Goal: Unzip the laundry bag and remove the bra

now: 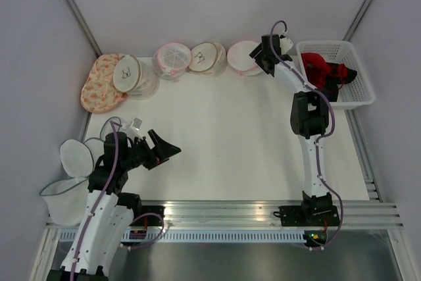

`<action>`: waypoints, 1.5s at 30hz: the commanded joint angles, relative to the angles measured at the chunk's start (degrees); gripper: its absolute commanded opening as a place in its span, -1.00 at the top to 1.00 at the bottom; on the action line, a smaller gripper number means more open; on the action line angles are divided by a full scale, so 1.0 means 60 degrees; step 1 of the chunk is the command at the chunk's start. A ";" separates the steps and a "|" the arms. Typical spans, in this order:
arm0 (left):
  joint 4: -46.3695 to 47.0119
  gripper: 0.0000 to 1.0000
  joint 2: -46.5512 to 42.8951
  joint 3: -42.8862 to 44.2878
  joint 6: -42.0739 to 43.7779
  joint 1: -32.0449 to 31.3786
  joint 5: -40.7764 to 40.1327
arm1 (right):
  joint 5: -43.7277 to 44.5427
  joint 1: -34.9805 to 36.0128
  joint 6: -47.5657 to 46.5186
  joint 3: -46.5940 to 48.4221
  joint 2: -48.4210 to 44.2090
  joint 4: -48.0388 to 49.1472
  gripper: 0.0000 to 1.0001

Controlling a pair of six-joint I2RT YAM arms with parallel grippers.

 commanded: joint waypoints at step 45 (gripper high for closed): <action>0.5124 -0.90 0.0826 -0.1079 -0.2986 -0.2286 0.0616 | -0.9158 0.1201 0.1860 -1.3811 -1.0500 0.5869 0.99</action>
